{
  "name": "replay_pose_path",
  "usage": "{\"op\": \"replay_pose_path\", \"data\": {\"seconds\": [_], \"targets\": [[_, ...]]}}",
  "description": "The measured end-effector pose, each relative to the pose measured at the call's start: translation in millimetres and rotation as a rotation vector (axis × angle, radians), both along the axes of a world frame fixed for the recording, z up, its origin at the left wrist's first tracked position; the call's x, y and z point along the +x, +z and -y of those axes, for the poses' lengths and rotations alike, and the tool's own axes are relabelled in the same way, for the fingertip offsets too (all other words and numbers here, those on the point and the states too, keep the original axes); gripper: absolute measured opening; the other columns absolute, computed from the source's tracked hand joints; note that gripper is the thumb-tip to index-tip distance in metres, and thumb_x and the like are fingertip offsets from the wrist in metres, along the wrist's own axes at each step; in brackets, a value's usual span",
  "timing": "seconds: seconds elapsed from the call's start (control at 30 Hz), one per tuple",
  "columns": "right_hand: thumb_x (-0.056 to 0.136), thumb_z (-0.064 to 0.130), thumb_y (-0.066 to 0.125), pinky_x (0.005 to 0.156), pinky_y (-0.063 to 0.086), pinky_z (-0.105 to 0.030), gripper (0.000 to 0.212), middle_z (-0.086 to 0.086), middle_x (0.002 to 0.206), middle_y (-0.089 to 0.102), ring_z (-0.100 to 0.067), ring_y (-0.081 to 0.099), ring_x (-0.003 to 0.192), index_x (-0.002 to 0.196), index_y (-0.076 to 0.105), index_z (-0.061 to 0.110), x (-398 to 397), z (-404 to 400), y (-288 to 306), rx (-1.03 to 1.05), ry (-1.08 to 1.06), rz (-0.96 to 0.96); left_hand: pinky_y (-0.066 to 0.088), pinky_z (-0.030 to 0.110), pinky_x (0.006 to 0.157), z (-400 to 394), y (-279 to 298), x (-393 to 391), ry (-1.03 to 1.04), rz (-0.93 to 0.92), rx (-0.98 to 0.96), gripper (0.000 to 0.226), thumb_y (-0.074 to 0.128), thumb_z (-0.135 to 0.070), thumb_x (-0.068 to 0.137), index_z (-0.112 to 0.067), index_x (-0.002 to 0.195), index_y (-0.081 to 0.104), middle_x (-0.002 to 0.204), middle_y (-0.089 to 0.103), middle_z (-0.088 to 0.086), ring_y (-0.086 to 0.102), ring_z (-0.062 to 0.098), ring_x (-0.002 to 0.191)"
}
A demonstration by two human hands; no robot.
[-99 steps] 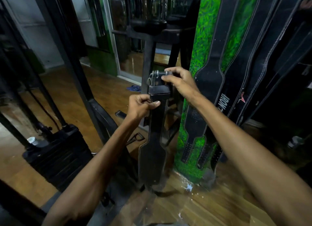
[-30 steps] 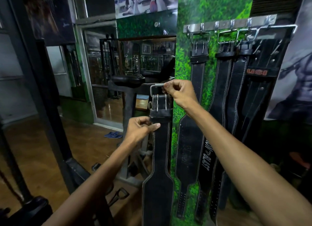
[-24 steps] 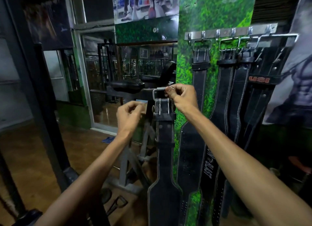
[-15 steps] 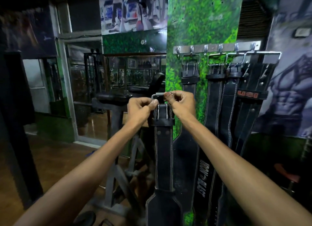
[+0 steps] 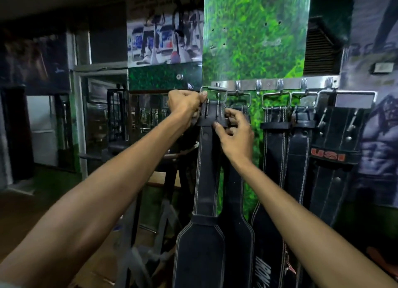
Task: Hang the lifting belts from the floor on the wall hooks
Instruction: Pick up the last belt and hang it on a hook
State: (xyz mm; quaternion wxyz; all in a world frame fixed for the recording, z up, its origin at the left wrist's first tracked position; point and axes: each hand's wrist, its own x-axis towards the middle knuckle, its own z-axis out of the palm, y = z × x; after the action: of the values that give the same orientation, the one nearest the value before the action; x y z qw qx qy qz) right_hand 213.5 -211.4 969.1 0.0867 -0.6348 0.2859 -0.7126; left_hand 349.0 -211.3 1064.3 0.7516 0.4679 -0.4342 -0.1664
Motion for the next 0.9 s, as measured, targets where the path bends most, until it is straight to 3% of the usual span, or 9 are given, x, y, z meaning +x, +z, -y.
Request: {"op": "replay_pose_path", "data": {"seconds": [0.1,0.23,0.33,0.47,0.57,0.63,0.7,0.77,0.9], "targets": [[0.081,0.022,0.083,0.077,0.061,-0.026,0.046,0.0,0.115,0.071,0.022,0.059,0.072,0.125,0.069,0.022,2.1,22.1,8.8,0.058,0.032,0.028,0.032,0.018,0.039,22.5,9.9,2.8,-0.024,-0.047,0.092,0.027,0.087,-0.013,0.07,-0.01,0.056,0.065,0.047,0.052,0.003,0.038,0.013,0.033],[0.077,0.02,0.087,0.079,0.061,-0.025,0.047,0.009,0.098,0.071,0.009,0.062,0.072,0.122,0.072,0.02,5.4,32.5,14.2,0.046,0.041,0.072,0.027,0.017,0.04,44.6,15.2,8.6,-0.112,-0.072,0.173,0.033,0.081,-0.005,0.073,-0.013,0.053,0.056,0.041,0.043,0.0,0.029,0.011,0.029],[0.077,0.023,0.087,0.076,0.059,-0.027,0.05,0.024,0.085,0.065,0.005,0.056,0.058,0.124,0.072,0.017,6.4,40.0,17.3,0.046,0.049,0.098,0.022,0.015,0.038,49.5,22.7,9.0,-0.167,-0.084,0.19,0.033,0.077,0.0,0.078,-0.012,0.055,0.056,0.036,0.04,-0.003,0.026,0.01,0.027],[0.077,0.02,0.087,0.062,0.055,-0.024,0.046,0.015,0.101,0.07,-0.007,0.06,0.058,0.12,0.073,0.021,4.4,39.9,4.3,0.042,0.044,0.104,0.027,0.017,0.043,58.7,7.5,9.7,-0.272,-0.084,0.242,0.033,0.079,-0.01,0.082,-0.019,0.063,0.053,0.04,0.041,-0.005,0.03,0.008,0.033],[0.082,0.006,0.08,0.072,0.061,-0.023,0.044,0.005,0.119,0.069,0.011,0.068,0.079,0.123,0.067,0.013,0.1,34.6,-10.0,0.027,0.093,0.085,0.041,0.021,0.047,60.2,-16.0,7.6,-0.325,-0.136,0.172,0.031,0.082,-0.021,0.083,-0.017,0.062,0.059,0.047,0.053,-0.005,0.042,0.008,0.042],[0.083,-0.003,0.076,0.075,0.06,-0.02,0.043,0.0,0.122,0.066,0.017,0.066,0.085,0.122,0.06,0.009,-0.9,27.9,-17.4,0.037,0.123,0.094,0.055,0.032,0.064,58.9,-33.5,2.7,-0.352,-0.15,0.108,0.022,0.078,-0.024,0.087,-0.014,0.071,0.067,0.062,0.066,0.0,0.056,0.013,0.056],[0.083,-0.005,0.074,0.074,0.058,-0.016,0.045,-0.001,0.122,0.062,0.001,0.072,0.09,0.12,0.055,0.011,0.4,22.1,-26.1,0.068,0.15,0.123,0.054,0.039,0.067,54.3,-53.8,-2.1,-0.381,-0.11,0.058,0.019,0.076,-0.029,0.089,-0.015,0.078,0.069,0.076,0.071,0.005,0.063,0.021,0.069],[0.085,-0.006,0.073,0.076,0.058,-0.016,0.047,0.0,0.127,0.059,-0.01,0.072,0.098,0.122,0.052,0.012,2.7,17.4,-40.0,0.08,0.167,0.125,0.046,0.032,0.058,46.8,-77.1,-3.1,-0.384,-0.047,0.069,0.02,0.074,-0.03,0.091,-0.016,0.078,0.069,0.077,0.07,0.008,0.062,0.021,0.066],[0.087,-0.009,0.064,0.095,0.056,-0.024,0.058,0.003,0.136,0.052,-0.009,0.063,0.118,0.131,0.044,0.022,7.3,6.1,-73.0,0.072,0.137,0.01,0.048,0.036,0.069,32.2,-124.5,2.9,-0.327,0.062,0.144,0.013,0.076,-0.01,0.088,0.001,0.092,0.07,0.086,0.068,0.016,0.061,0.023,0.076]]}}
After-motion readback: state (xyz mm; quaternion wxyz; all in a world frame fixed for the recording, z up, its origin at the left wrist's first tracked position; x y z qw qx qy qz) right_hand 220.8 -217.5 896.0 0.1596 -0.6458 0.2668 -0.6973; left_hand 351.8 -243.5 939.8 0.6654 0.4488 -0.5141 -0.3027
